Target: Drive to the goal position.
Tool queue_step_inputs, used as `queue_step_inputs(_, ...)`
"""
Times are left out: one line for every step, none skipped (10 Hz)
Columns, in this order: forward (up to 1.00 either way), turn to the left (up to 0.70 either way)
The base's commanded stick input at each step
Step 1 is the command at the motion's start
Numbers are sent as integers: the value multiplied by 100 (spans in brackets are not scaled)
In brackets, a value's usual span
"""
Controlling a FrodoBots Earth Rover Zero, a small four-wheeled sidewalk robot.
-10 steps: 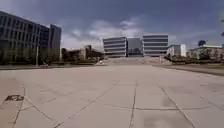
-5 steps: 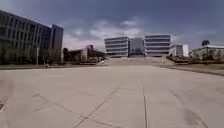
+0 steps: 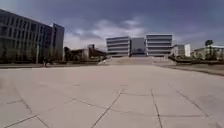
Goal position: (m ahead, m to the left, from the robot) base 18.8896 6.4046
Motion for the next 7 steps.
queue_step_inputs(100,-1)
queue_step_inputs(100,-1)
queue_step_inputs(100,-1)
queue_step_inputs(100,-1)
queue_step_inputs(100,-1)
queue_step_inputs(100,-1)
queue_step_inputs(100,17)
